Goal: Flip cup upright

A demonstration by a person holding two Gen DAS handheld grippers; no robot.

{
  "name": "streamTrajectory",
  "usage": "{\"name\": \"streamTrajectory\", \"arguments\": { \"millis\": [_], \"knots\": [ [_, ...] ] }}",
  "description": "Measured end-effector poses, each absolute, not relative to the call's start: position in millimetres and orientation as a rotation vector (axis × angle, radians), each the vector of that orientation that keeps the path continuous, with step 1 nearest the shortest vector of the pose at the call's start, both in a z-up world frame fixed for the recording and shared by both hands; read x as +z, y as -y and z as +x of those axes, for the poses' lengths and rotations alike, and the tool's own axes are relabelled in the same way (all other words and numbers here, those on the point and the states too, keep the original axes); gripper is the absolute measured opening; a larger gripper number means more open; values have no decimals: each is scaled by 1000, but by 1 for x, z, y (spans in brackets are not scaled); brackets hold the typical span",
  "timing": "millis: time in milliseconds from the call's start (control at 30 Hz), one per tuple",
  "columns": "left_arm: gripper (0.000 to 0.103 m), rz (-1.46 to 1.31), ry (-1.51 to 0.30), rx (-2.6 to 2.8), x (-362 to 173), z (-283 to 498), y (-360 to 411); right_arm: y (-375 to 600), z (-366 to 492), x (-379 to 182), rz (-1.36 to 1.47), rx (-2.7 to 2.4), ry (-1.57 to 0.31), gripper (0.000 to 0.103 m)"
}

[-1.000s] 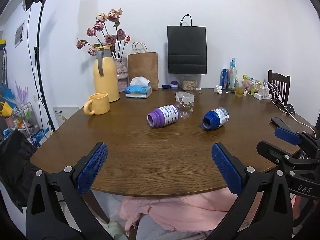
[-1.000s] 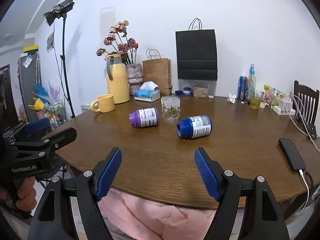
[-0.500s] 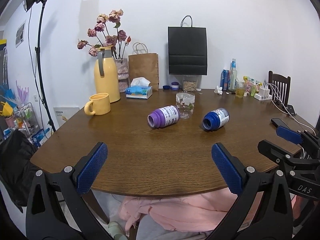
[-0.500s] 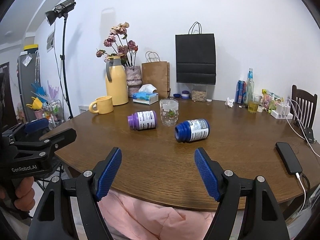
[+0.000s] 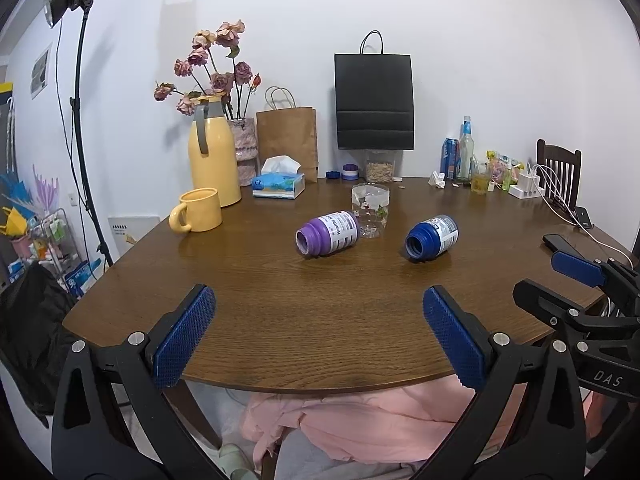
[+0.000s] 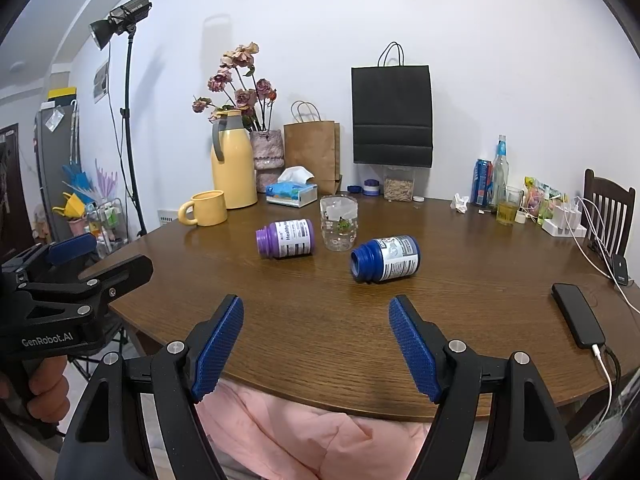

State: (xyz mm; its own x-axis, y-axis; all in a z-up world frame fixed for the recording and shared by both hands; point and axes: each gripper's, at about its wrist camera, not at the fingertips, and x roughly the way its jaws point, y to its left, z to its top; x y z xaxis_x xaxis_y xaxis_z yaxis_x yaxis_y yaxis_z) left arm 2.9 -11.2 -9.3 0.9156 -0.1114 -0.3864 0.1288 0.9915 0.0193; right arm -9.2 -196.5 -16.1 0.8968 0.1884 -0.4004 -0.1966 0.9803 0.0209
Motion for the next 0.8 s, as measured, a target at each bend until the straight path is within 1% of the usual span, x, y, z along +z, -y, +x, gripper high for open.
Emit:
{"name": "streamTrajectory", "arguments": {
  "millis": [800],
  "knots": [
    [103, 39, -403, -127, -11, 2, 14, 197, -7, -22, -10, 195, -424, 80]
  ]
}}
